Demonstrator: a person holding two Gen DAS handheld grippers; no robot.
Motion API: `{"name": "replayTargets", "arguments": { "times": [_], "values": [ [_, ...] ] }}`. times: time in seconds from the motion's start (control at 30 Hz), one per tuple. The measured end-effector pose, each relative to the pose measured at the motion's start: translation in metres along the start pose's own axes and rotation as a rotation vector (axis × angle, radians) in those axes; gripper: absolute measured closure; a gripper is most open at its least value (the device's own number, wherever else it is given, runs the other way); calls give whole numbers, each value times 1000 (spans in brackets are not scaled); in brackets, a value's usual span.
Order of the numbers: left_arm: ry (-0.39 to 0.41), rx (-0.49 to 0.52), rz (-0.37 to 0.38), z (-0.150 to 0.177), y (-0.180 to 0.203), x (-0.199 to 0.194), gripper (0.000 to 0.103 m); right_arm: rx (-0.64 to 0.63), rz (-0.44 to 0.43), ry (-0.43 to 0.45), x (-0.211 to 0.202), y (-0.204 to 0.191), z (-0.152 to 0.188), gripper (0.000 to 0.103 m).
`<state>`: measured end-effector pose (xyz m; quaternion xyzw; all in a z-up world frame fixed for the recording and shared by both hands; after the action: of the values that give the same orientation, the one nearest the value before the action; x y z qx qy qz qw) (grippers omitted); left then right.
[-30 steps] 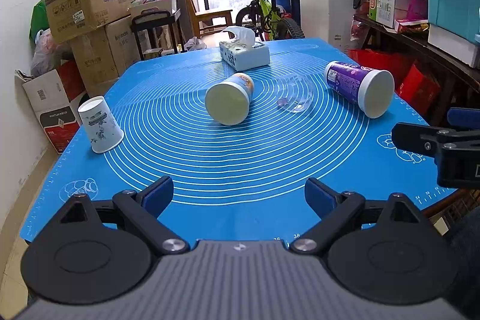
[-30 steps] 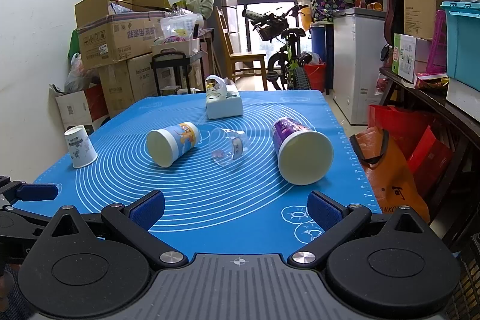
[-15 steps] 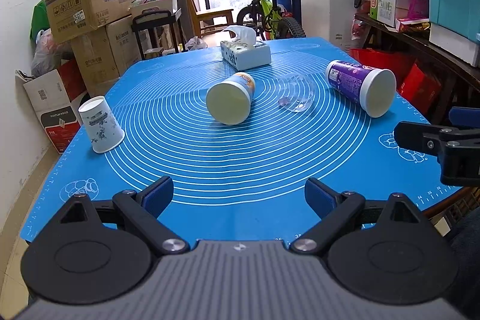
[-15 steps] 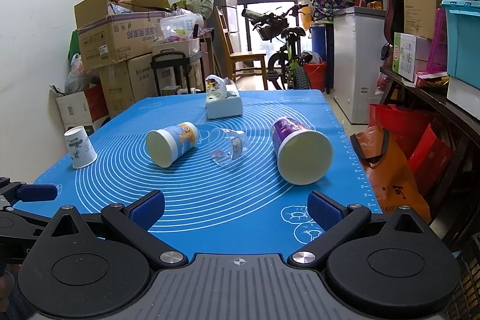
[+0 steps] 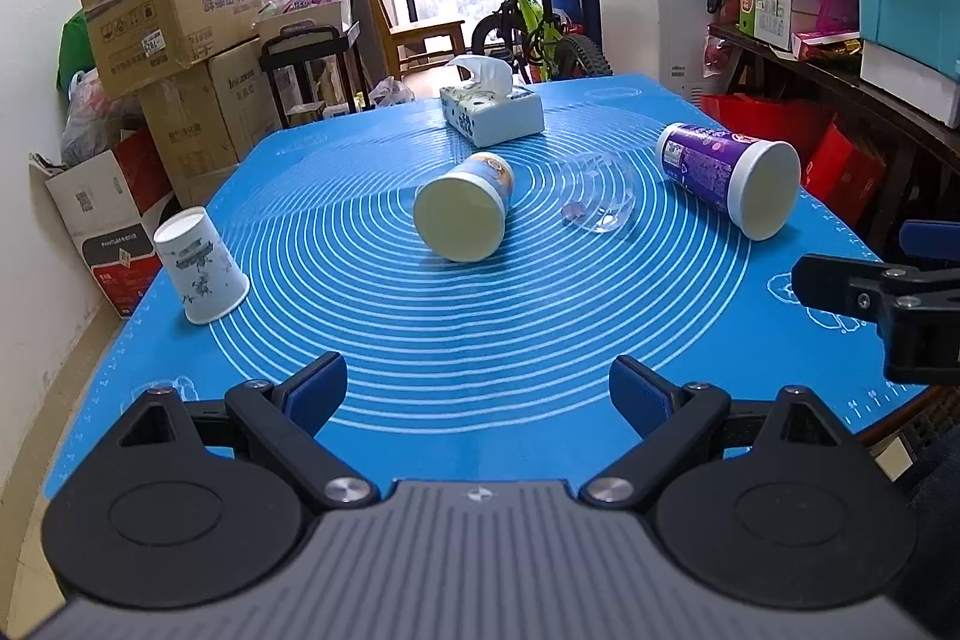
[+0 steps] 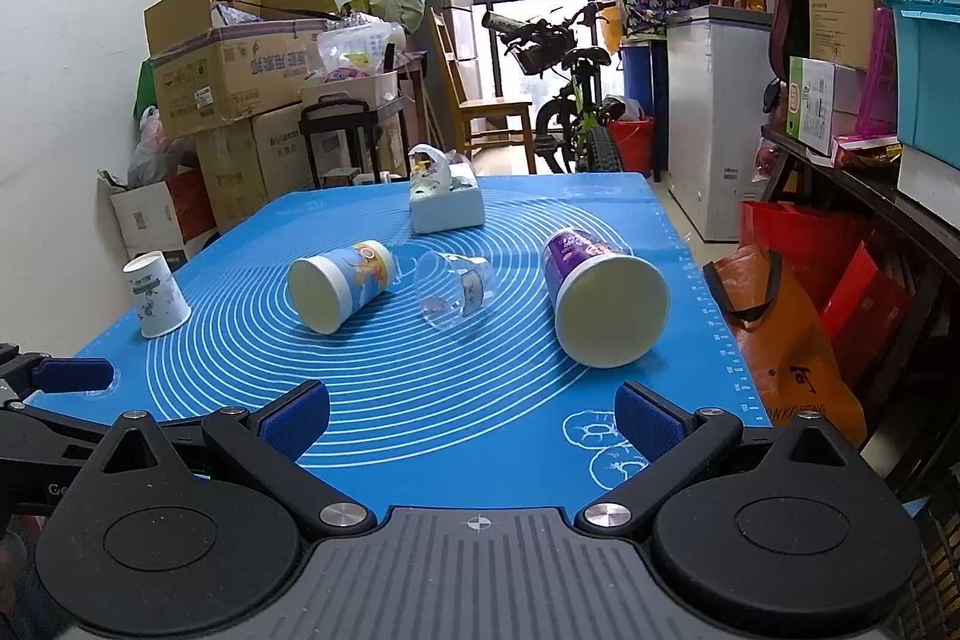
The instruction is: Flip cup upside down
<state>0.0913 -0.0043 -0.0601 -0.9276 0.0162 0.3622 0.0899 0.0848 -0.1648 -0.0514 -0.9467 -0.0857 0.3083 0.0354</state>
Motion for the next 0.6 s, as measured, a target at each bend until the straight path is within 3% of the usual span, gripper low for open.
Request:
{"name": "replayTargets", "arguments": {
  "times": [0.37,0.5,0.6],
  "values": [
    [6,66,-4,-40,-3,30,9,11,-5,31,24,9,-39,2],
    [19,94,-39,-62,-9,53,9,18,5,46,38,14,-58,2],
    [-16,114,-29,-76,-11,77,9,38,10,46,51,21,-71,2]
  ]
}}
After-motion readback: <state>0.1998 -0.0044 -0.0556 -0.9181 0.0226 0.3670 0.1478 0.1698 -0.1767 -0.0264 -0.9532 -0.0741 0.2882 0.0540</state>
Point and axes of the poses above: each gripper's, at about its wrist camera, not at the fingertips, and x roughly the way its jaws point, y to its right, z to its underside, the point moved 10 cm from there along x, roughly the way its jaws point, and after that the axes turned 7 degrees about -y, right-handed, at the moved point
